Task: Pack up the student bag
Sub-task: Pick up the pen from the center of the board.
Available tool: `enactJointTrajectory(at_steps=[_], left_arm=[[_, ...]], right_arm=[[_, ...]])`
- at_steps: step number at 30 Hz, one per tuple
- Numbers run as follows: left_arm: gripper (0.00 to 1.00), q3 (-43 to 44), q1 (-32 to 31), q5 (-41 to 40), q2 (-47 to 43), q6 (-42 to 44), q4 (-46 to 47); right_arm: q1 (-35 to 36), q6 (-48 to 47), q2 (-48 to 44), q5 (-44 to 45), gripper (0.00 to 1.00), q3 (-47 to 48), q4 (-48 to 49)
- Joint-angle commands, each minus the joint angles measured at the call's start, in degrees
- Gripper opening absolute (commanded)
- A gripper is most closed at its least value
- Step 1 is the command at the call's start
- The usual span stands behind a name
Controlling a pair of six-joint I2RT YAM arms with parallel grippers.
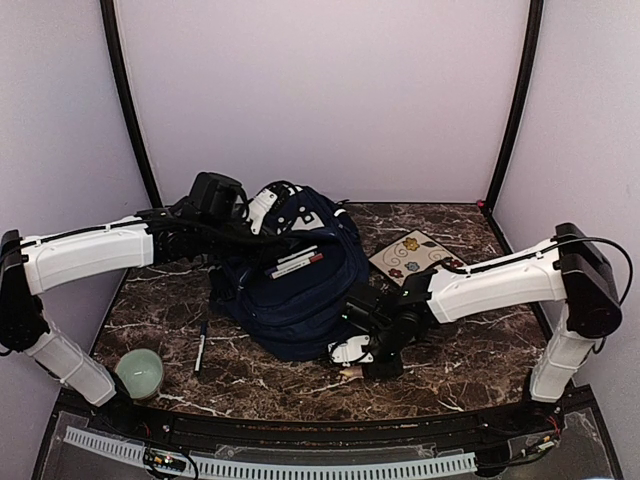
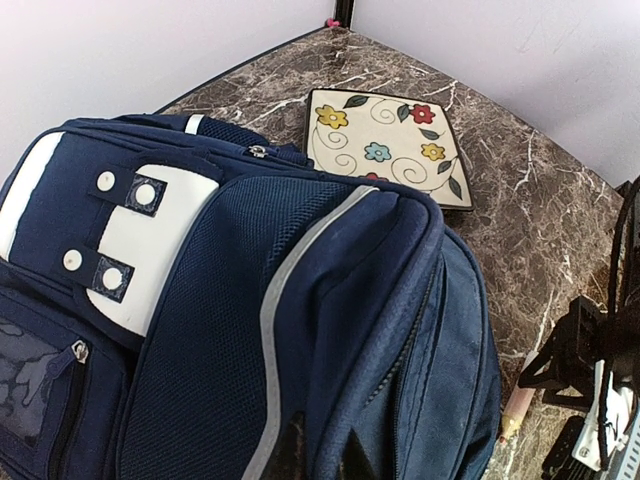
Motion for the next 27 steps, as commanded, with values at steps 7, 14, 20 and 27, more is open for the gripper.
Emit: enactJointTrajectory(at_steps=[7,14,20,27], left_arm=[[0.02,-0.94,-0.15,0.30,-5.21,-0.44,1.75],[0.02,-1.05,-0.15,0.55,-5.21,-0.47,2.03],[0.02,-0.83,-0.15,0.65,-4.98,-0.19,2.13],[0.02,-0.11,-0.18,1.04,-4.51,-0.12,2.28]], right_arm=[[0.25,0.59,5.33,-0.92,0.36,2.95,-1.43],[0.24,1.42,5.99,0.76,0.22,3.36,-2.46],[0.25,-0.43,1.08,3.45,0.17,9.25,-4.83],[0.22,-7.57,-1.17,12.89,0.12,18.51,-2.48]])
